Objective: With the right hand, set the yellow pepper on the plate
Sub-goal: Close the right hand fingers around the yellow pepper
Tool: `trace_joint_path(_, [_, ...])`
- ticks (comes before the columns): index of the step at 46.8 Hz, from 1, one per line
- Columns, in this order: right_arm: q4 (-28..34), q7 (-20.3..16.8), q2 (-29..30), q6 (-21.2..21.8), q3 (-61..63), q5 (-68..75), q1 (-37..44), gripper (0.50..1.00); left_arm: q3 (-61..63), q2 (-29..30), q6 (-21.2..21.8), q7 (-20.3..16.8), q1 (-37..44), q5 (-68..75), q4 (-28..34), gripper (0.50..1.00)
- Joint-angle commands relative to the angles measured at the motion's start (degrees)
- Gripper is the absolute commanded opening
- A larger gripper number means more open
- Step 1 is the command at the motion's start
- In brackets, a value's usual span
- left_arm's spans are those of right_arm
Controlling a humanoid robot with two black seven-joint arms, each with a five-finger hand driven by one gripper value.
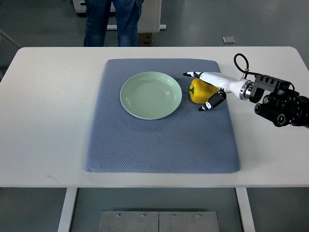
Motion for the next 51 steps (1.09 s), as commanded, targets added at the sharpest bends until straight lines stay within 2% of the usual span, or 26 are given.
trace_joint_path(1, [-0.2, 0.0, 0.1, 0.0, 0.0, 0.0, 0.0, 0.954, 0.0, 0.0, 0.0, 0.0, 0.0, 0.0, 0.0, 1.000])
trace_joint_path(8, [-0.6, 0.0, 0.3, 0.0, 0.0, 0.0, 0.0, 0.941, 0.0, 0.0, 0.0, 0.0, 0.0, 0.0, 0.0, 1.000])
trace_joint_path(21, [-2.3, 0.0, 0.8, 0.0, 0.0, 0.0, -1.2, 0.866, 0.0, 0.0, 0.0, 0.0, 0.0, 0.0, 0.0, 1.000])
trace_joint_path(25, [-2.3, 0.0, 0.8, 0.0, 0.0, 0.0, -1.2, 0.828, 0.0, 0.0, 0.0, 0.0, 0.0, 0.0, 0.0, 1.000])
trace_joint_path(30, [-2.3, 0.0, 0.8, 0.0, 0.0, 0.0, -1.2, 0.755, 0.0, 0.0, 0.0, 0.0, 0.0, 0.0, 0.0, 1.000])
trace_joint_path(36, [-2.3, 0.0, 0.8, 0.0, 0.0, 0.0, -1.2, 0.606, 0.0, 0.0, 0.0, 0.0, 0.0, 0.0, 0.0, 1.000])
trace_joint_path(39, [-2.3, 0.0, 0.8, 0.0, 0.0, 0.0, -1.2, 0.508, 0.0, 0.0, 0.0, 0.0, 0.0, 0.0, 0.0, 1.000])
trace_joint_path(51, [-2.3, 0.0, 0.8, 0.0, 0.0, 0.0, -1.0, 0.500, 0.0, 0.0, 0.0, 0.0, 0.0, 0.0, 0.0, 1.000])
